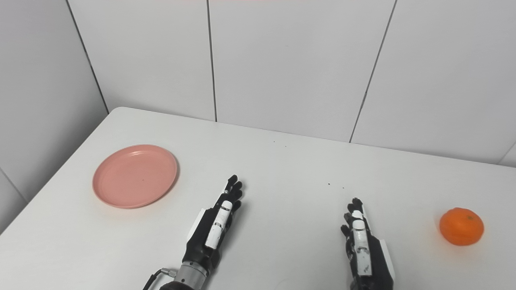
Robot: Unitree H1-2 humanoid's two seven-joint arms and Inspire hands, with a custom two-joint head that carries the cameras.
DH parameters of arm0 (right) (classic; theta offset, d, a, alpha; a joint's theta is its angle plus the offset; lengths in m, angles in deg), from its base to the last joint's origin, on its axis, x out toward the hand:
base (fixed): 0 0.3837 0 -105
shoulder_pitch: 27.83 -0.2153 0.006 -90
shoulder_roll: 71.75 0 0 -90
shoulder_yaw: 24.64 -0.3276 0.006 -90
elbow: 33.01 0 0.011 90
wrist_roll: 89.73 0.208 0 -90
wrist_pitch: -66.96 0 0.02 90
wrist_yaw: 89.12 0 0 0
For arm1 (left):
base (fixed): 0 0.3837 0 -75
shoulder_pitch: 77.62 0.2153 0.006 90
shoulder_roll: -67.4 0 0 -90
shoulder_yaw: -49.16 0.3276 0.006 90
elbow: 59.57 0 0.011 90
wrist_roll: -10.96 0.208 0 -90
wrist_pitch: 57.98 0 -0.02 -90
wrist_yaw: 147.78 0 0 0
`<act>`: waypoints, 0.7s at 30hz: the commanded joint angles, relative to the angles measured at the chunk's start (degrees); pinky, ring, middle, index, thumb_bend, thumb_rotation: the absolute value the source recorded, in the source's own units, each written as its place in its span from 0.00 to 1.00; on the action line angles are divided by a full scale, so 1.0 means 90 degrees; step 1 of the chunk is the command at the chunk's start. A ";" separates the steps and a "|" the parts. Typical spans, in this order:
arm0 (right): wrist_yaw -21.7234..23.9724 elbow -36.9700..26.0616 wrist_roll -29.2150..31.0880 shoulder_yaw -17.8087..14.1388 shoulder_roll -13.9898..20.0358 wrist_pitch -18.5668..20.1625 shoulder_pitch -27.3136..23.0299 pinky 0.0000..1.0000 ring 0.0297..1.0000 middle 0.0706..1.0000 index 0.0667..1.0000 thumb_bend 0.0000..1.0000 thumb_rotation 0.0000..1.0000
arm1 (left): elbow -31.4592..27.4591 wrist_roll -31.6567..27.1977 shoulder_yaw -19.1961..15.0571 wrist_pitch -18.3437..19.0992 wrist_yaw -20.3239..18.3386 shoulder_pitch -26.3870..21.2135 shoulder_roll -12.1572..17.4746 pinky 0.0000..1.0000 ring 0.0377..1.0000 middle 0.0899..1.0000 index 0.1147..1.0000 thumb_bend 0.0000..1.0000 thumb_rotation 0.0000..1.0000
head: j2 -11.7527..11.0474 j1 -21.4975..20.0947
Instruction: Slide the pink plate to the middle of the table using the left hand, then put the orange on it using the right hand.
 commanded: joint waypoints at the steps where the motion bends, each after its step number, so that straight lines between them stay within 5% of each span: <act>1: 0.0089 -0.0048 0.0058 -0.0018 0.0008 -0.0420 -0.0137 1.00 1.00 1.00 1.00 0.23 1.00 | -0.0155 0.0046 0.0007 -0.0012 -0.0046 -0.0249 0.0030 0.98 0.98 1.00 0.99 0.39 1.00 | 0.0005 -0.0021; 21: 0.0036 0.0056 0.0011 -0.0011 0.0013 -0.0448 -0.0140 1.00 1.00 1.00 1.00 0.23 1.00 | -0.1236 -0.0297 -0.0301 0.1038 -0.0312 -0.1127 0.0470 0.96 0.96 0.99 0.97 0.41 1.00 | -0.0063 0.0157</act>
